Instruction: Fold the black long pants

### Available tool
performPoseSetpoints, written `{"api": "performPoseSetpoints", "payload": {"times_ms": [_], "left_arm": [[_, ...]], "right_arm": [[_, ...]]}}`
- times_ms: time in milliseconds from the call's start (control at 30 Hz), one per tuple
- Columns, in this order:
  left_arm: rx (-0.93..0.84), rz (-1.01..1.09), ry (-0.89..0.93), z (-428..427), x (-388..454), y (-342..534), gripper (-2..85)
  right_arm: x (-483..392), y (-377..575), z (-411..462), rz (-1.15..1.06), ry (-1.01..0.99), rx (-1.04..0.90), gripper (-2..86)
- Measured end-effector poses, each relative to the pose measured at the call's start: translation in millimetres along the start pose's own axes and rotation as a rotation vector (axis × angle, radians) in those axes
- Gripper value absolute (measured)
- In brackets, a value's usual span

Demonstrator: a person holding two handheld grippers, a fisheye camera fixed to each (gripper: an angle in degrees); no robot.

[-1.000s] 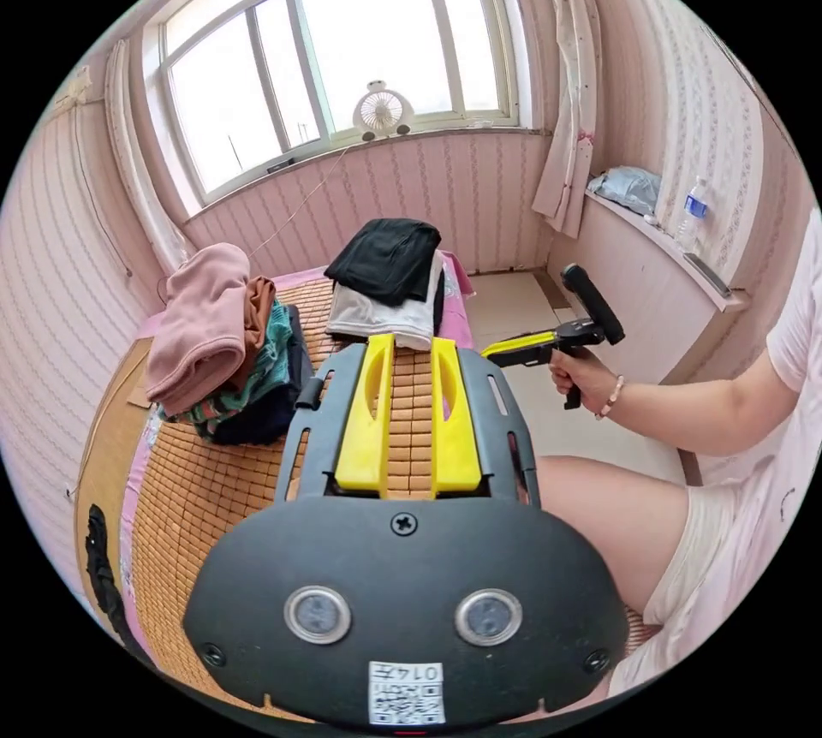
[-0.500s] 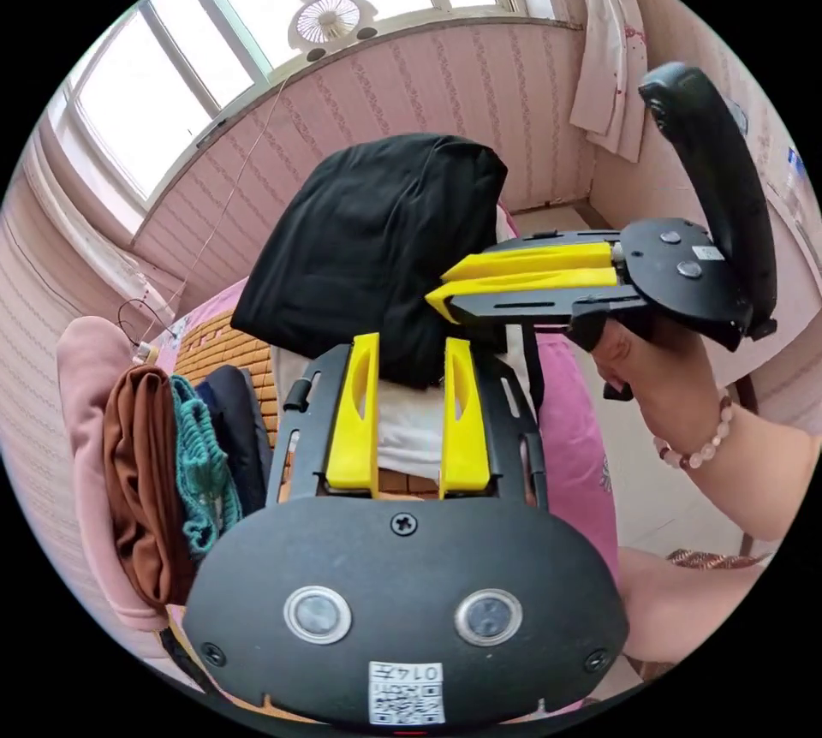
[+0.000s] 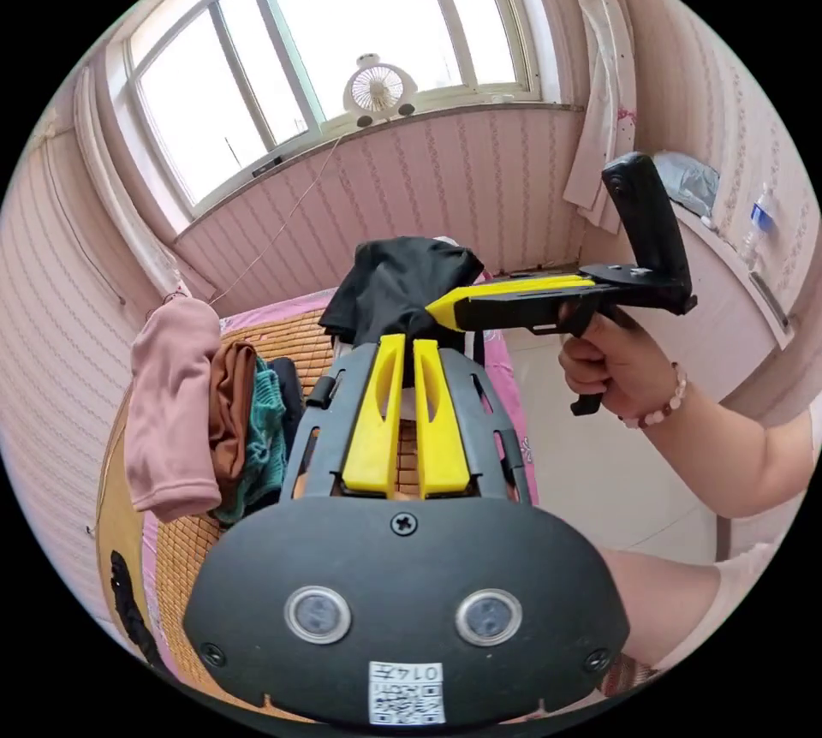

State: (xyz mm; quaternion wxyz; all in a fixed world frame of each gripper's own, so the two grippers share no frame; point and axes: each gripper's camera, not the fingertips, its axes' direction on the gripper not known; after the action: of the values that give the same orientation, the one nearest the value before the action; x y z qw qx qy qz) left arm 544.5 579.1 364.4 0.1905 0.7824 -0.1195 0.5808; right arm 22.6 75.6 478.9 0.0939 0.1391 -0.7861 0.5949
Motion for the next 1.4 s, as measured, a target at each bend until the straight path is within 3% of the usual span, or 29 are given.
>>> {"api": "performPoseSetpoints", "payload": {"times_ms": [167, 267, 400, 467, 567, 733, 967, 1400], "left_arm": [[0.056, -0.332, -0.025, -200, -37, 172, -0.6], [-0.006, -0.563, -0.176, -306, -35, 293, -0.6], [-0.207, -0.864, -0.313, -378, -4, 463, -0.6], [-0.296, -1.011, -0.281, -385, 12, 528, -0.6], [-0.269, -1.133, -0.201, -400, 38, 590, -0.5], [-0.184, -1.165, -0.085, -426, 41, 634, -0.5], [-0.022, -1.112, 0.02, -476, 16, 658, -0.8], [0.012, -1.29, -0.051, -546, -58, 755, -0.3]], "right_arm": [[-141, 31, 27, -0.09, -0.493, -0.159, -0.3], [-232, 75, 74, -0.143, -0.668, -0.361, -0.3], [-323, 160, 128, -0.247, -0.714, -0.699, -0.4], [-360, 216, 143, -0.296, -0.686, -0.889, -0.4], [-383, 255, 139, -0.32, -0.638, -0.989, -0.4], [-398, 270, 132, -0.304, -0.565, -1.02, -0.4], [-417, 254, 124, -0.296, -0.415, -0.895, -0.4], [-347, 154, 100, -0.156, 0.036, -0.53, 1.4]]}}
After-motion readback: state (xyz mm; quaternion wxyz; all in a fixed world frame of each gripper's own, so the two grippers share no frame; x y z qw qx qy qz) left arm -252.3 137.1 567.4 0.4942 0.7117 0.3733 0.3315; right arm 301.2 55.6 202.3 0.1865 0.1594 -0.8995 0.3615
